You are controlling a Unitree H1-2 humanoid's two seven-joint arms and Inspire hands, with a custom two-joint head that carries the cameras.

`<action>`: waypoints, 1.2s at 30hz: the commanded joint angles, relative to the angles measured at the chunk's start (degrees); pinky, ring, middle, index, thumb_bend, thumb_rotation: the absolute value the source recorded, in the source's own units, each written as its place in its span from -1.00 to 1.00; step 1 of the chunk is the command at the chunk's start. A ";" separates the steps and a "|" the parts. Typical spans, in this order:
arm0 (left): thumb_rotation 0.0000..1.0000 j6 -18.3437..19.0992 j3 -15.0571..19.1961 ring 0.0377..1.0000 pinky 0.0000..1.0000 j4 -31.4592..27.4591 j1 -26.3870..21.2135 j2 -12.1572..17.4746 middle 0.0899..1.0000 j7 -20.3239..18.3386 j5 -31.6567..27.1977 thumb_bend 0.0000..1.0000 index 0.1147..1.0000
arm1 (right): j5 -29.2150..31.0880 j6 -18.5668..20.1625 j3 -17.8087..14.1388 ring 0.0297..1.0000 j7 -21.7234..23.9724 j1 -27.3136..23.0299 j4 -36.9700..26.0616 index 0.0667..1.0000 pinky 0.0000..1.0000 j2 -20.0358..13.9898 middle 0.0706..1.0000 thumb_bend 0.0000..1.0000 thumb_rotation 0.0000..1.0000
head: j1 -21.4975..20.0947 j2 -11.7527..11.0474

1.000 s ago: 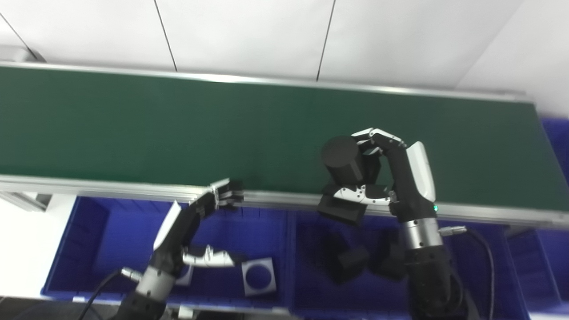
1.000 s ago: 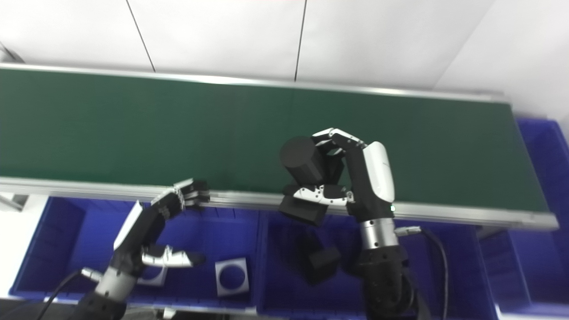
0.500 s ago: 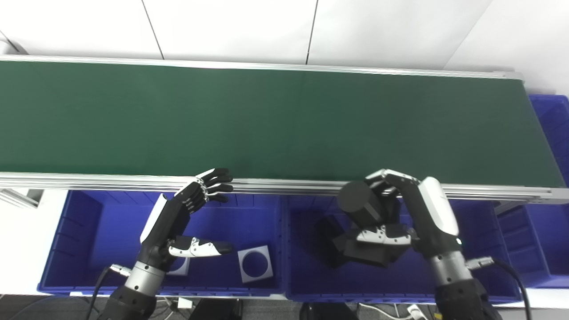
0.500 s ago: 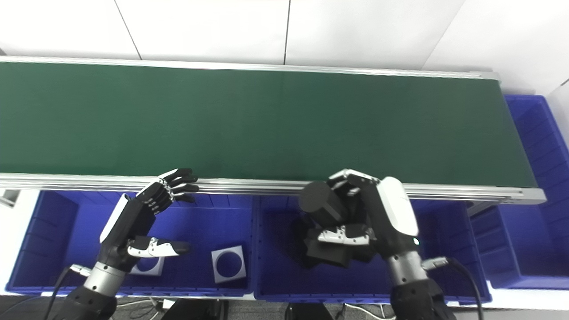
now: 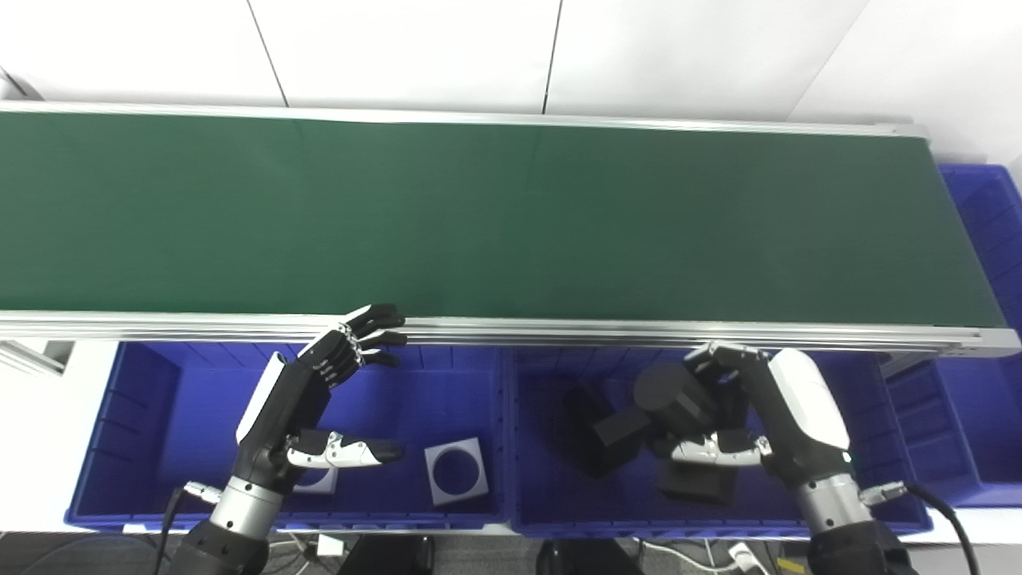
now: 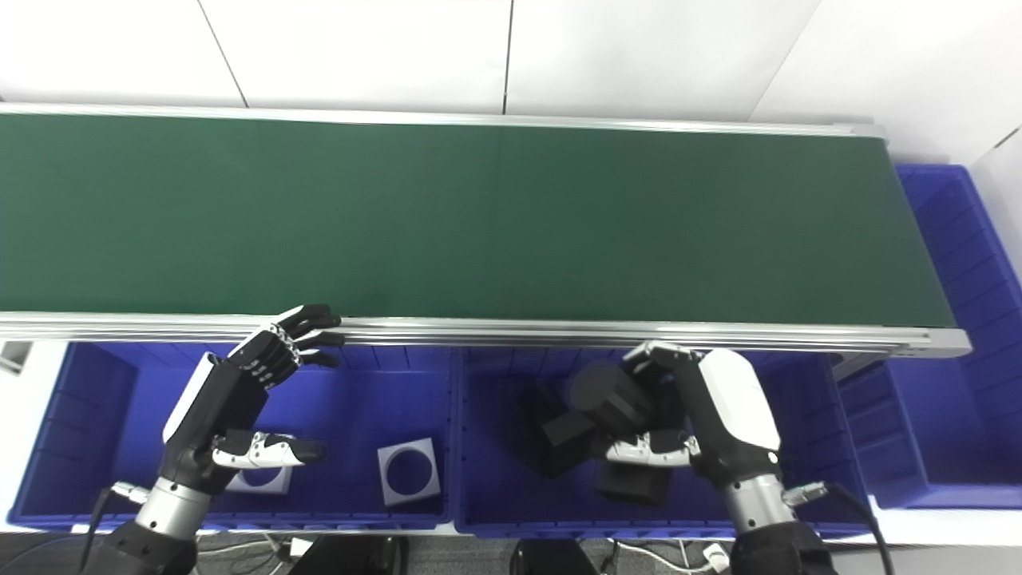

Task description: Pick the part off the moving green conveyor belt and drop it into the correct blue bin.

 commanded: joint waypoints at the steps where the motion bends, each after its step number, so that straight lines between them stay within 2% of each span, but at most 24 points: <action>1: -0.37 -1.41 1.32 0.48 0.30 -1.66 0.27 -0.64 0.59 -2.41 -1.36 0.92 0.61 | 0.31 0.23 0.15 0.11 1.21 -0.67 -1.26 -0.06 0.03 -0.98 -0.11 0.05 -1.00 | 0.05 -0.19; 2: -0.38 -1.41 1.79 0.48 0.31 -1.55 0.29 -0.89 0.59 -3.07 -1.62 0.91 0.61 | 0.46 0.62 0.28 0.24 2.09 -0.78 -1.19 -0.07 0.15 -1.25 0.09 0.04 -0.87 | 0.05 -0.19; 3: -0.38 -1.41 2.27 0.48 0.31 -1.53 0.32 -1.11 0.59 -3.67 -1.70 0.90 0.61 | 0.64 0.57 0.42 0.30 3.01 -0.94 -1.11 -0.07 0.22 -1.71 0.19 0.03 -0.81 | 0.08 -0.21; 4: -0.36 -1.41 2.72 0.48 0.31 -1.51 0.35 -1.36 0.59 -4.23 -1.75 0.90 0.61 | 0.76 0.47 0.48 0.43 3.66 -1.04 -1.07 0.20 0.34 -1.99 0.35 0.22 -0.69 | 0.08 -0.21; 5: -0.36 -1.41 3.20 0.48 0.31 -1.48 0.32 -1.66 0.59 -4.98 -1.98 0.90 0.61 | 0.65 -0.01 0.44 0.48 3.90 -1.15 -0.90 0.29 0.38 -2.25 0.40 0.29 -0.65 | -0.05 -0.20; 6: -0.37 -1.41 3.62 0.48 0.32 -1.44 0.29 -1.94 0.59 -5.62 -2.17 0.89 0.61 | 0.57 -0.34 0.40 0.58 4.04 -1.22 -0.78 0.39 0.58 -2.41 0.49 0.37 -0.44 | -0.05 -0.20; 8: -0.38 -1.41 4.32 0.48 0.32 -1.33 0.14 -2.39 0.59 -6.66 -2.24 0.89 0.61 | -0.02 -0.07 0.53 0.64 4.39 -1.27 -0.99 0.45 0.71 -2.47 0.55 0.42 -0.30 | 0.00 -0.42; 9: -0.38 -1.41 4.61 0.48 0.32 -1.28 0.08 -2.58 0.59 -7.07 -2.21 0.89 0.61 | -0.38 0.32 0.66 0.70 4.63 -1.26 -1.24 0.50 0.82 -2.47 0.62 0.48 -0.11 | 0.02 -0.45; 10: -0.38 -1.41 4.93 0.48 0.32 -1.23 0.01 -2.82 0.59 -7.53 -2.26 0.89 0.61 | -0.83 0.69 0.84 0.74 4.93 -1.21 -1.51 0.52 0.87 -2.46 0.65 0.51 -0.02 | 0.20 -0.60; 12: -0.38 -1.40 5.46 0.48 0.32 -1.08 -0.11 -3.23 0.59 -8.47 -2.53 0.89 0.61 | -1.67 1.29 1.07 0.80 5.62 -1.07 -1.99 0.56 0.91 -2.42 0.71 0.57 0.11 | 0.31 -0.71; 16: -0.37 -1.40 6.50 0.48 0.32 -0.97 -0.29 -3.84 0.59 -9.80 -2.36 0.88 0.61 | -2.68 2.22 1.36 0.87 6.90 -0.66 -3.19 0.65 0.96 -2.04 0.79 0.65 0.25 | 0.37 -0.94; 23: -0.38 -1.40 8.03 0.48 0.32 -0.72 -0.72 -4.72 0.58 -11.85 -2.71 0.89 0.61 | -2.81 4.44 2.09 0.91 8.56 0.11 -6.47 0.77 0.99 -0.08 0.88 0.65 0.26 | 0.59 -1.20; 25: -0.35 -1.40 8.29 0.48 0.32 -0.55 -0.80 -4.76 0.59 -12.06 -2.24 0.91 0.60 | -1.16 3.67 2.35 0.89 8.27 0.39 -7.20 0.76 0.84 0.65 0.86 0.64 0.17 | 0.72 -1.37; 29: -0.35 -1.42 8.42 0.48 0.34 -0.17 -0.95 -4.97 0.58 -12.80 -2.34 0.91 0.59 | 7.88 0.43 2.82 0.85 7.91 0.96 -7.53 0.78 0.54 2.05 0.86 0.62 0.04 | 1.47 -1.80; 32: -0.33 -1.40 8.47 0.47 0.33 -0.15 -1.03 -5.07 0.58 -13.04 -1.78 0.91 0.59 | 12.98 -0.79 3.25 0.77 7.59 1.41 -7.55 0.82 0.48 2.96 0.85 0.68 0.02 | 1.93 -2.12; 36: -0.30 -1.41 8.27 0.48 0.33 0.11 -1.18 -4.89 0.58 -13.16 -1.16 0.93 0.58 | 19.77 -5.68 3.73 0.66 5.66 2.24 -5.24 0.83 0.39 5.11 0.77 0.73 -0.12 | 2.55 -2.66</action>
